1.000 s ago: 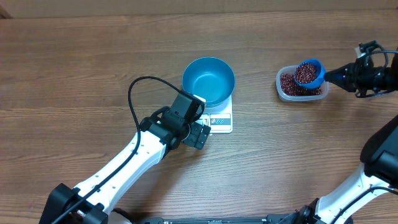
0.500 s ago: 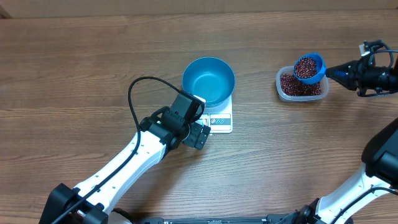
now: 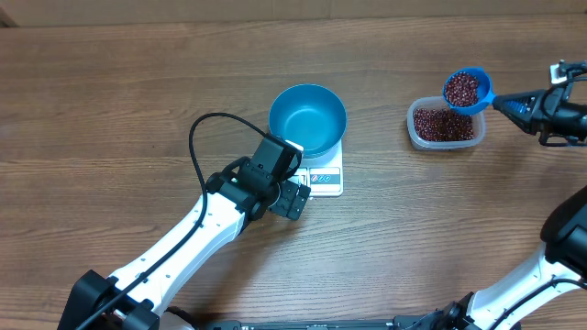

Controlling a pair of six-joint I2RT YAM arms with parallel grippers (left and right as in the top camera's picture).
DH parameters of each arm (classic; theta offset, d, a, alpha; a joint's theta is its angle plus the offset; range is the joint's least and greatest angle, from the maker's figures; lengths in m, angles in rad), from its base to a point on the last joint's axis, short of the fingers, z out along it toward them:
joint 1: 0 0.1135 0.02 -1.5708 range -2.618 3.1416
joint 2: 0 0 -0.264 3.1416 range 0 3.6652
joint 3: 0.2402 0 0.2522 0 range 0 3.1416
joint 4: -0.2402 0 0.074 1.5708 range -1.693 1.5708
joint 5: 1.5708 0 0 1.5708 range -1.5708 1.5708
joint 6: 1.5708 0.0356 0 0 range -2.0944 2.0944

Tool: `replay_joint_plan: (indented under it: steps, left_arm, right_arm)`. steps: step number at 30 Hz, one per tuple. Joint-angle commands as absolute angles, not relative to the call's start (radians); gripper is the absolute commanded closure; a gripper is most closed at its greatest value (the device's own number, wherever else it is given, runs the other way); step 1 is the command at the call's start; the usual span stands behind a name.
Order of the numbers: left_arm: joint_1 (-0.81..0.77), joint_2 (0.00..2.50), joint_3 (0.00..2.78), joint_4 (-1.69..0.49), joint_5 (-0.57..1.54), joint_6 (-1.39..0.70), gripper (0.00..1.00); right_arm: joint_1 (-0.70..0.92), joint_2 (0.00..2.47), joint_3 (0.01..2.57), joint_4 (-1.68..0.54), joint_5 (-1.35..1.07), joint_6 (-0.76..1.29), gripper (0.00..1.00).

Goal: Scoop item into bowl and weigh 150g on scale
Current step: 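Carry the filled scoop over the teal bowl with the right gripper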

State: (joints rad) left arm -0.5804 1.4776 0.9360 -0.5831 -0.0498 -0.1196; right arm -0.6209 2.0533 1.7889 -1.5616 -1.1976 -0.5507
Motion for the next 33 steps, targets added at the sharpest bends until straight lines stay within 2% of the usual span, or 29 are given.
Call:
replay_joint_plan:
  steps: [1, 13, 26, 33]
  left_arm:
    - [-0.576, 1.477, 0.934, -0.583, -0.063, -0.1, 0.01]
    - [-0.576, 1.477, 0.934, -0.578, -0.062, -0.101, 0.0]
    - [-0.576, 1.477, 0.934, -0.578, -0.062, -0.1, 0.01]
    - [-0.576, 1.477, 0.934, -0.579, -0.063, -0.1, 0.01]
  right_arm:
    - [-0.626, 2.048, 1.82, -1.581, -1.366, -0.657, 0.97]
    - [-0.572, 2.048, 1.82, -1.577, -1.385, -0.656, 0.96]
    - [-0.338, 2.048, 1.822, -1.543, -1.357, -0.654, 0.96]
    - [-0.22, 2.048, 1.898, -1.501, -1.217, -0.513, 0.96]
